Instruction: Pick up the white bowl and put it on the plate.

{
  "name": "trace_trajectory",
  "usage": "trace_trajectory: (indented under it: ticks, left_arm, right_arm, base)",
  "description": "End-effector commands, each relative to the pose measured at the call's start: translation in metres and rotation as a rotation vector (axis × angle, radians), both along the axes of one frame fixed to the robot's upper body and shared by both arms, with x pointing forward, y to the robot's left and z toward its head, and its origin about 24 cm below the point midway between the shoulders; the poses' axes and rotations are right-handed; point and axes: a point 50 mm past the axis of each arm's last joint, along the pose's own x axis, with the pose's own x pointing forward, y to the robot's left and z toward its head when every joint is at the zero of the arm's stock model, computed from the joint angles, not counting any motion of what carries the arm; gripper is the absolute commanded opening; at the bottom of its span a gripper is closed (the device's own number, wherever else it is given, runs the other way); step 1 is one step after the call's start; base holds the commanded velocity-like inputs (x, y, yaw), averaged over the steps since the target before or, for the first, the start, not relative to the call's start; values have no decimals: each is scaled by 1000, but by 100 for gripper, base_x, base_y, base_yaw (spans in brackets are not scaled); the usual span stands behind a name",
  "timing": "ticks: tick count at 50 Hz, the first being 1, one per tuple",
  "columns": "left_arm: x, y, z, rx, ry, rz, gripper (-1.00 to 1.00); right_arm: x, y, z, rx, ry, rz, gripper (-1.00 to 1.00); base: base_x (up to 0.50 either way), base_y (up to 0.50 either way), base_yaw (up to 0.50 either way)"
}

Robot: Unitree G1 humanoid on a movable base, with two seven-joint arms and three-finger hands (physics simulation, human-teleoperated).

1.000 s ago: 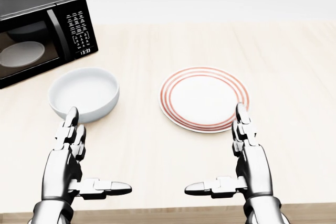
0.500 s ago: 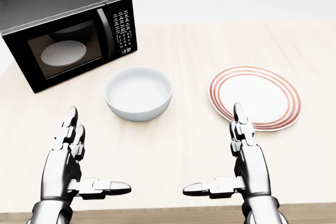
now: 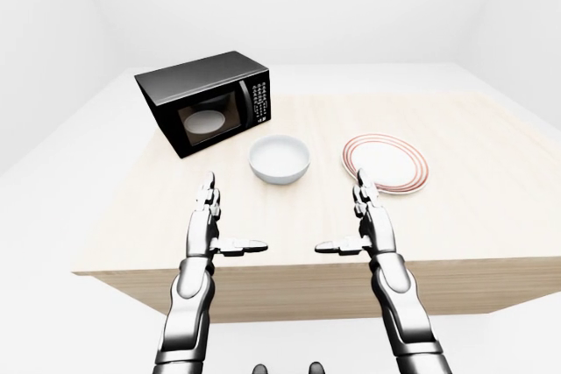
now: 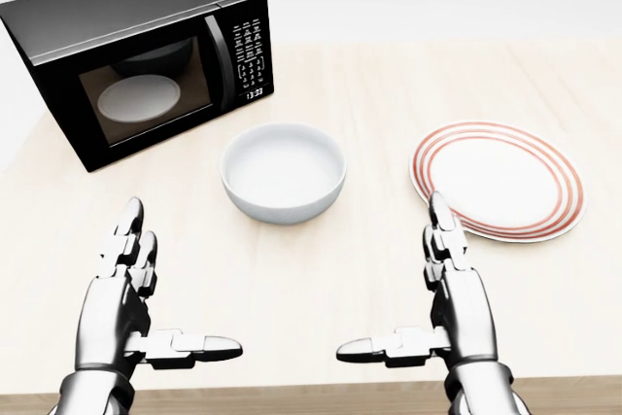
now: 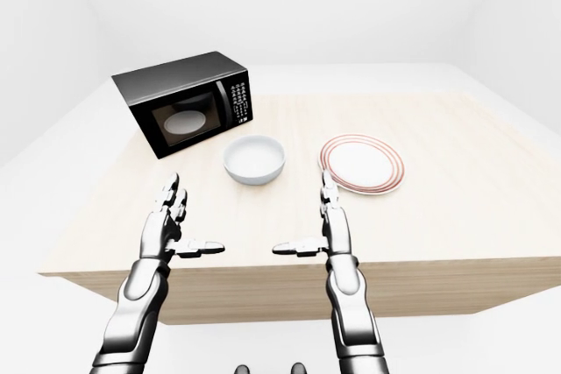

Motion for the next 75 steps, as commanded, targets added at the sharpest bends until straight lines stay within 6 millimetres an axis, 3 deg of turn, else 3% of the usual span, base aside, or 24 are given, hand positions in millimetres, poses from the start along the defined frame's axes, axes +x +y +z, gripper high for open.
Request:
trace_trajectory:
  ticks: [1,31,75]
  left_arm:
    - [0,0,-1,0,-1,-1,100]
    - [0,-1,-2,1,-2,-2,100]
    - [0,-1,-2,1,-2,-2,100]
  right_arm:
    - [-1,2,-3,-10,3,5,100]
    - [-1,2,-2,-12,-5,11,100]
    - [-1,4,-3,-10,-6,14,100]
  base:
    - [0,0,0]
    - [0,0,0]
    - [23,5,0]
